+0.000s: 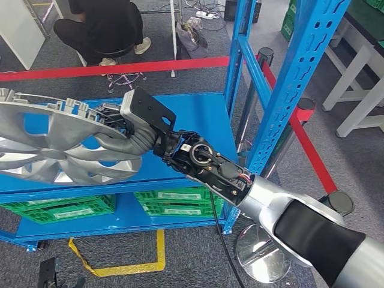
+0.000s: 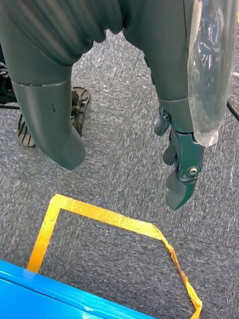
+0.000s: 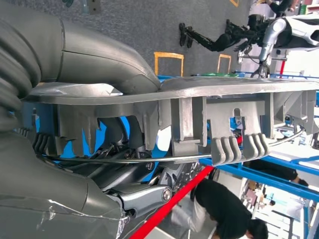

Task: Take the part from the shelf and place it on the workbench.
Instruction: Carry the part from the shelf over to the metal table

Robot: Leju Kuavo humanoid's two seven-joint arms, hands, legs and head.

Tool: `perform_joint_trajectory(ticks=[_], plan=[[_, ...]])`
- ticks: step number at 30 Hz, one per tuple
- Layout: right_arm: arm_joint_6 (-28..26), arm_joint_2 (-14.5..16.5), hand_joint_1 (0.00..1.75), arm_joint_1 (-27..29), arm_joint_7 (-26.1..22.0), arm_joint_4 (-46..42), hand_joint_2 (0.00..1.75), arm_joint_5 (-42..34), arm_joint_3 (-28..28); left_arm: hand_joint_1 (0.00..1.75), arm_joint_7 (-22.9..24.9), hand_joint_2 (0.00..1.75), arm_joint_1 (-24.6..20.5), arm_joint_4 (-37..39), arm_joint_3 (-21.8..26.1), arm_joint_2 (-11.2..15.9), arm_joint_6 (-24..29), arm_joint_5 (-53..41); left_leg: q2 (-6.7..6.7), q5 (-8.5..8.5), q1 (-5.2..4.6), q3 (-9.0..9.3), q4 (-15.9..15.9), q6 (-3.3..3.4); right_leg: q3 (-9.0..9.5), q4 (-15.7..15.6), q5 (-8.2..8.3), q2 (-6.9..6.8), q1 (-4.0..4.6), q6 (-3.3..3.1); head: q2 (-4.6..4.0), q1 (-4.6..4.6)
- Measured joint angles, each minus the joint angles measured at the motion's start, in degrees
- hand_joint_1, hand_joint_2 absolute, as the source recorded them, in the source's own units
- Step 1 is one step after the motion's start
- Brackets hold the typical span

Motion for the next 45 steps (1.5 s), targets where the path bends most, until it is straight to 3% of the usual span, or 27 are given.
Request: perform_joint_trajectory(ticks=[8, 10, 12, 14, 15, 16, 17, 19, 20, 22, 25, 27, 29, 30, 31, 32, 34, 36, 37, 40, 42, 45], plan=[[-0.6, 0.11, 1.75, -0.02, 0.02, 0.0, 1.75, -0.81, 0.0, 0.0, -0.05, 1.75, 0.0, 0.0, 0.0, 0.0, 0.07, 0.07, 0.0, 0.0, 0.0, 0.0, 0.0, 0.0, 0.0, 0.0, 0.0, 0.0, 0.0, 0.0, 0.0, -0.01], [-0.74, 0.18, 1.75, -0.02, 0.03, 0.0, 1.75, -1.06, -0.01, 0.0, -0.06, 1.75, 0.0, 0.0, 0.0, 0.03, 0.07, 0.08, 0.01, -0.05, -0.2, -0.05, 0.12, 0.3, 0.05, -0.16, 0.12, 0.0, -0.11, 0.29, 0.0, -0.02], [-0.84, 0.36, 1.75, -0.01, 0.03, -0.01, 1.75, -2.23, -0.22, 0.0, -0.11, 1.75, -0.07, 0.0, 0.0, -0.01, 0.07, 0.07, 0.18, 0.31, 0.1, 0.57, -0.72, 0.88, -1.97, 4.07, -2.25, -0.06, -0.33, 1.11, 0.0, 0.15], [-0.62, 0.46, 1.75, 0.15, -0.08, -0.01, 1.75, -3.6, -0.47, 0.0, -0.16, 1.75, -0.11, 0.0, 0.0, -0.08, 0.07, 0.03, 0.34, 0.66, 0.64, 1.24, -1.65, 1.12, -6.35, 13.18, -6.28, -0.14, -0.84, 1.98, 0.0, 0.36], [-0.4, 0.46, 1.75, 0.32, -0.16, 0.03, 1.75, -4.0, -0.51, 0.0, -0.16, 1.75, -0.08, 0.0, 0.0, -0.08, 0.06, 0.02, 0.33, 0.59, 0.72, 1.29, -1.63, 1.03, -8.02, 16.48, -7.14, -0.16, -1.22, 2.29, 0.0, 0.38], [-0.2, 0.46, 1.75, 0.51, -0.25, 0.07, 1.75, -4.37, -0.54, 0.0, -0.16, 1.75, -0.04, 0.0, 0.0, -0.09, 0.05, 0.0, 0.29, 0.47, 0.85, 1.37, -1.58, 0.86, -8.78, 17.78, -6.94, -0.2, -1.57, 2.62, 0.0, 0.38], [0.07, 0.46, 1.75, 0.67, -0.3, 0.1, 1.75, -4.73, -0.59, 0.0, -0.15, 1.75, -0.01, 0.0, 0.0, -0.09, 0.05, -0.01, 0.22, 0.29, 1.05, 1.5, -1.46, 0.59, -8.29, 16.47, -5.59, -0.25, -1.9, 2.93, 0.0, 0.41], [0.72, 0.46, 1.75, 0.81, -0.37, 0.15, 1.75, -5.46, -0.78, 0.0, -0.16, 1.75, 0.0, 0.0, 0.0, -0.08, 0.05, -0.02, 0.05, -0.31, 1.52, 1.79, -0.96, -0.22, -4.77, 8.95, -1.59, -0.29, -2.43, 3.52, 0.0, 0.47], [1.06, 0.49, 1.75, 0.74, -0.42, 0.18, 1.75, -5.85, -0.86, 0.0, -0.17, 1.75, -0.05, 0.0, -0.01, -0.05, 0.05, -0.02, -0.01, -0.64, 1.61, 1.74, -0.52, -0.69, -2.87, 5.35, -0.37, -0.24, -2.49, 3.63, 0.0, 0.55], [1.53, 0.56, 1.75, 0.54, -0.54, 0.26, 1.75, -6.57, -0.97, 0.0, -0.27, 1.75, -0.13, 0.0, -0.02, -0.03, 0.13, -0.01, -0.03, -0.95, 1.67, 1.27, 0.08, -1.5, -1.01, 2.06, -0.32, -0.02, -2.25, 3.23, 0.0, 0.5], [1.64, 0.63, 1.75, 0.38, -0.49, 0.42, 1.75, -7.13, -1.02, 0.0, -0.43, 1.75, -0.1, 0.0, -0.03, -0.11, 0.27, -0.01, 0.06, -1.36, 1.9, 0.87, 0.55, -2.36, -0.7, 1.57, -0.54, 0.08, -2.04, 2.0, 0.0, 0.38], [1.47, 0.64, 1.75, 0.21, -0.63, 0.54, 1.75, -7.26, -1.04, 0.0, -0.49, 1.75, -0.22, 0.0, -0.04, -0.08, 0.33, -0.03, 0.14, -3.84, 2.01, -1.0, 4.72, -2.73, -0.51, 1.19, -0.36, -0.03, -2.18, 1.22, 0.0, 0.02], [0.99, 0.66, 1.75, 0.13, -1.3, 0.57, 1.75, -7.23, -1.05, 0.0, -0.5, 1.75, -0.31, 0.0, -0.04, 0.0, 0.32, -0.11, 0.17, -7.66, 2.03, -5.31, 13.39, -2.95, -0.69, 1.12, -0.27, -0.14, -2.12, 0.79, 0.0, -0.3], [0.69, 0.66, 1.75, 0.17, -1.68, 0.6, 1.75, -7.08, -1.05, 0.0, -0.47, 1.75, -0.3, 0.0, -0.05, 0.02, 0.26, -0.19, 0.17, -8.81, 2.05, -7.3, 17.11, -3.04, -0.78, 1.12, -0.23, -0.18, -2.09, 0.73, 0.0, -0.34], [0.49, 0.66, 1.75, 0.22, -1.93, 0.64, 1.75, -6.92, -1.05, 0.0, -0.42, 1.75, -0.28, 0.0, -0.07, 0.02, 0.2, -0.27, 0.18, -8.92, 2.07, -8.42, 18.97, -3.09, -0.85, 1.12, -0.18, -0.2, -2.07, 0.71, 0.0, -0.35], [0.47, 0.66, 1.75, 0.26, -2.05, 0.7, 1.75, -6.85, -1.05, 0.0, -0.32, 1.75, -0.29, 0.0, -0.1, 0.01, 0.14, -0.32, 0.18, -7.84, 2.12, -8.26, 18.28, -3.09, -0.88, 1.13, -0.12, -0.21, -2.1, 0.73, 0.0, -0.36], [0.99, 0.66, 1.75, 0.25, -2.08, 0.79, 1.75, -7.14, -1.08, 0.0, -0.1, 1.75, -0.47, 0.0, -0.17, 0.01, 0.08, -0.39, 0.22, -3.61, 2.29, -4.62, 10.63, -3.1, -0.88, 1.16, 0.03, -0.19, -2.16, 0.99, 0.0, -0.44], [1.67, 0.66, 1.75, 0.12, -2.16, 0.81, 1.75, -7.53, -1.21, 0.0, 0.02, 1.75, -0.79, 0.0, -0.28, -0.03, 0.07, -0.42, 0.15, -0.84, 2.23, -1.27, 3.26, -2.88, -1.21, 1.39, 0.19, -0.05, -1.93, 1.58, 0.0, -0.51], [1.9, 0.66, 1.75, 0.05, -2.21, 0.81, 1.75, -7.61, -1.27, 0.0, 0.03, 1.75, -0.88, 0.0, -0.38, -0.06, 0.07, -0.42, 0.08, -0.45, 2.12, -0.73, 1.78, -2.62, -1.39, 1.4, 0.33, 0.03, -1.81, 1.92, 0.0, -0.39], [2.32, 0.65, 1.75, 0.1, -2.25, 1.01, 1.75, -7.58, -1.33, 0.0, 0.03, 1.75, -0.88, 0.0, -0.72, -0.09, 0.07, -0.37, 0.0, 0.07, 1.65, -1.05, 1.38, -1.27, -1.78, 1.24, 0.6, 0.08, -2.12, 2.89, 0.0, 0.02], [2.55, 0.64, 1.75, 0.14, -2.25, 1.1, 1.75, -7.52, -1.34, 0.0, 0.02, 1.75, -0.93, 0.0, -0.87, -0.06, 0.07, -0.34, 0.05, 0.55, 1.52, -1.31, 1.22, -0.42, -3.25, 4.49, -1.93, -0.14, -2.33, 3.21, 0.0, 0.15], [2.98, 0.64, 1.75, 0.14, -2.33, 1.26, 1.75, -7.53, -1.34, 0.0, 0.02, 1.75, -0.86, 0.0, -1.0, -0.01, 0.07, -0.27, 0.06, 1.01, 0.99, -1.89, 1.24, 0.31, -7.69, 16.67, -8.57, -0.32, -2.15, 3.04, 0.0, 0.55]])
